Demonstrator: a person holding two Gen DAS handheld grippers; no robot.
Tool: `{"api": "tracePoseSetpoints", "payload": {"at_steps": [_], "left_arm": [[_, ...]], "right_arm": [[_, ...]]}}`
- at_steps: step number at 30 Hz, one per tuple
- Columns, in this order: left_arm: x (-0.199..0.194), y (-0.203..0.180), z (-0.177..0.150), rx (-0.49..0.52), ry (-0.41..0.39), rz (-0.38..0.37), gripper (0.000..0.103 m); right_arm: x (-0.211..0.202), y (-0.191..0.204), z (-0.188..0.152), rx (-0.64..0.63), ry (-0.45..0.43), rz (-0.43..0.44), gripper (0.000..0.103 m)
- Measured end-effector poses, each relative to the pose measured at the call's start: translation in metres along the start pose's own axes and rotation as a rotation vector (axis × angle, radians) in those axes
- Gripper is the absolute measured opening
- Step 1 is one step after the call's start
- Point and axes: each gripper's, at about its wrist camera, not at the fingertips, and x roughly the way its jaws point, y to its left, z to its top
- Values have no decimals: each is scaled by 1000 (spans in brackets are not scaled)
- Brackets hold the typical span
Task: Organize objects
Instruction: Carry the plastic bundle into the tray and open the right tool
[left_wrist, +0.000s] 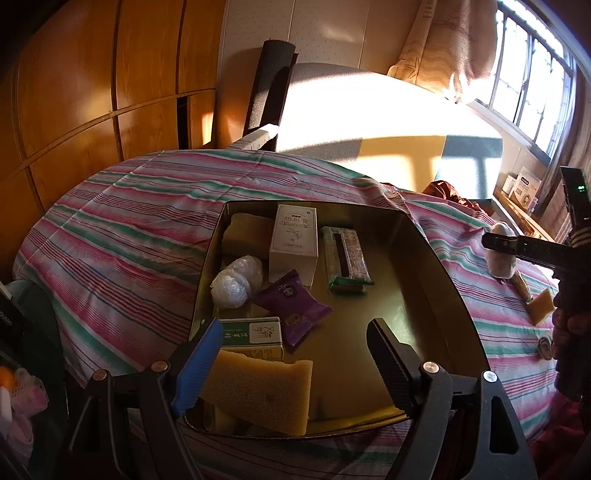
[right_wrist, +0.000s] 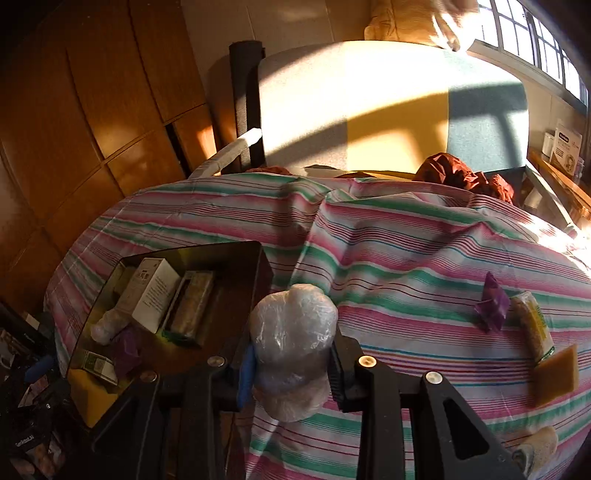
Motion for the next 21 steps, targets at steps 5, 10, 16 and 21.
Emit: {"api": "tracePoseSetpoints", "payload": {"at_steps": [5, 10, 16, 21], "left_arm": [[3, 13, -1, -38, 12, -1, 81], [8, 20, -2, -60, 24, -7, 82], [13, 23, -4, -67, 42, -5, 83], [15, 22, -5, -63, 49, -3, 83]], "right_arm": [[39, 49, 13, -91, 56, 21, 32], [80, 68, 24, -124, 119, -12, 33], [114, 71, 29, -111, 180, -38, 38], [115, 69, 28, -100, 179, -37, 45]]}}
